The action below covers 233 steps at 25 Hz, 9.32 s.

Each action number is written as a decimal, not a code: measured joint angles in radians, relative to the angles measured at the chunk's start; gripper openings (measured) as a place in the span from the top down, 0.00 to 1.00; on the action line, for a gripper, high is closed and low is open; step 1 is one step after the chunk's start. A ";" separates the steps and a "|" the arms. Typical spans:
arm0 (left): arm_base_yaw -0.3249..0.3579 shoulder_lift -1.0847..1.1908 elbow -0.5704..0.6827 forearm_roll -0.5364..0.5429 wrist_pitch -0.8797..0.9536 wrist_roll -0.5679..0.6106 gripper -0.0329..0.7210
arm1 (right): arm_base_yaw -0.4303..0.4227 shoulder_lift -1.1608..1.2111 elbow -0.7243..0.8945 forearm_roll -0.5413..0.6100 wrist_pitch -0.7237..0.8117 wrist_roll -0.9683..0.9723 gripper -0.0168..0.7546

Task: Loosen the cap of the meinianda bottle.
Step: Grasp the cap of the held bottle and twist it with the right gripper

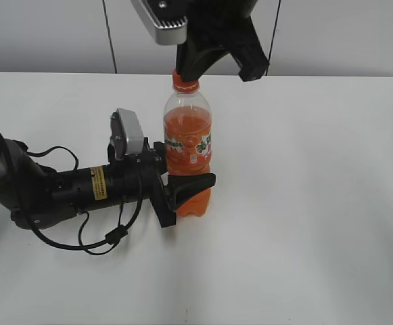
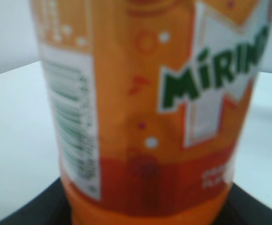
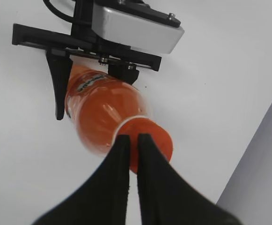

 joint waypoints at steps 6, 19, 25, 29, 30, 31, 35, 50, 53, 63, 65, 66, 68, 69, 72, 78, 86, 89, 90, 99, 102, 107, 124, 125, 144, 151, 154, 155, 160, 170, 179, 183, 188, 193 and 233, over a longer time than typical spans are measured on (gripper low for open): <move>-0.001 0.000 0.000 0.008 0.000 0.007 0.44 | 0.000 0.000 0.000 0.011 0.001 0.206 0.65; -0.001 0.000 -0.002 0.012 0.000 0.008 0.44 | 0.001 -0.088 -0.023 0.048 0.002 1.225 0.48; -0.001 0.000 -0.002 0.012 0.000 0.008 0.44 | 0.001 -0.093 -0.053 0.052 0.002 1.659 0.47; -0.001 0.000 -0.002 0.012 0.000 0.008 0.44 | 0.001 -0.088 -0.053 0.059 0.002 1.754 0.45; -0.001 0.000 -0.002 0.012 0.000 0.008 0.44 | 0.001 -0.086 -0.053 0.062 0.002 1.763 0.42; -0.001 0.000 -0.002 0.012 0.000 0.008 0.44 | 0.001 -0.081 -0.055 0.065 0.002 1.767 0.38; -0.001 0.000 -0.002 0.012 0.000 0.008 0.44 | 0.001 -0.047 -0.056 0.067 0.002 1.801 0.24; -0.001 0.000 -0.002 0.012 0.000 0.008 0.44 | 0.001 -0.005 -0.006 -0.006 0.002 1.812 0.26; -0.001 0.000 -0.002 0.012 0.000 0.008 0.44 | 0.001 -0.005 -0.004 -0.006 0.002 1.801 0.26; -0.001 0.000 -0.002 0.012 0.000 0.008 0.44 | 0.001 -0.005 -0.004 -0.020 0.002 1.780 0.26; -0.001 0.000 -0.002 0.012 0.000 0.008 0.44 | 0.001 -0.005 -0.004 -0.020 0.002 1.775 0.26; -0.001 0.000 -0.002 0.012 0.000 0.008 0.44 | 0.001 -0.005 -0.004 -0.020 0.002 1.775 0.26; -0.001 0.000 -0.002 0.012 0.000 0.008 0.44 | 0.001 -0.005 -0.003 -0.020 0.002 1.773 0.26; -0.001 0.000 -0.002 0.012 0.000 0.008 0.44 | 0.001 -0.005 -0.001 -0.020 0.002 1.773 0.26; -0.001 0.000 -0.002 0.012 0.000 0.008 0.44 | 0.001 -0.005 0.011 -0.022 0.002 1.771 0.26; -0.001 0.000 -0.002 0.012 0.000 0.008 0.44 | 0.001 -0.005 0.019 -0.035 0.002 1.769 0.27; -0.001 0.000 -0.002 0.012 0.000 0.008 0.44 | 0.001 -0.005 0.019 -0.053 -0.002 1.760 0.64; -0.002 0.000 -0.002 0.011 0.000 0.008 0.44 | 0.001 -0.005 0.019 -0.053 -0.003 1.753 0.65; -0.002 0.000 -0.002 0.010 0.000 0.008 0.44 | 0.001 -0.005 0.019 -0.051 -0.003 1.752 0.64; -0.002 0.000 -0.002 0.011 0.000 0.008 0.44 | 0.001 -0.005 0.019 -0.028 -0.003 1.745 0.58; -0.002 0.000 -0.002 0.011 0.000 0.008 0.44 | 0.001 -0.005 0.019 -0.028 -0.003 1.742 0.58; -0.002 0.000 -0.002 0.011 0.000 0.008 0.44 | 0.001 -0.005 0.019 -0.028 -0.003 1.741 0.58; -0.002 0.000 -0.002 0.010 0.000 0.007 0.44 | 0.001 0.013 0.017 -0.028 -0.002 1.728 0.62; -0.002 0.000 -0.002 0.010 0.000 0.007 0.44 | 0.001 0.013 0.017 -0.028 -0.002 1.718 0.62; -0.001 0.000 -0.002 0.014 0.000 0.008 0.44 | 0.001 0.013 0.015 -0.027 -0.002 0.687 0.62; -0.001 0.000 -0.002 0.016 0.000 0.009 0.44 | 0.001 0.013 0.014 -0.024 0.003 0.324 0.62; -0.001 0.000 -0.002 0.016 0.000 0.009 0.44 | 0.001 0.013 0.014 -0.024 0.004 0.170 0.62; -0.001 0.000 -0.002 0.016 0.000 0.009 0.44 | 0.001 0.013 0.013 -0.024 0.004 0.114 0.62; -0.001 0.000 -0.002 0.016 0.000 0.009 0.44 | 0.001 0.013 0.011 -0.024 0.004 -0.136 0.62; -0.002 0.000 -0.002 0.016 0.000 0.009 0.44 | 0.001 0.013 0.011 -0.027 0.004 -0.253 0.62; -0.002 0.000 -0.002 0.015 0.000 0.008 0.44 | 0.001 0.013 0.011 -0.024 0.002 -0.058 0.48; -0.002 0.000 -0.002 0.014 0.000 0.007 0.44 | 0.001 0.014 0.012 -0.019 0.002 0.049 0.37; -0.002 0.000 -0.002 0.014 0.000 0.007 0.44 | 0.001 0.007 0.012 -0.013 0.002 0.222 0.35; -0.002 0.001 -0.002 0.013 0.000 0.007 0.44 | 0.001 -0.049 0.012 0.100 0.002 0.440 0.34; -0.002 0.001 -0.002 0.010 0.000 0.006 0.44 | 0.001 -0.005 0.016 -0.025 0.002 1.704 0.34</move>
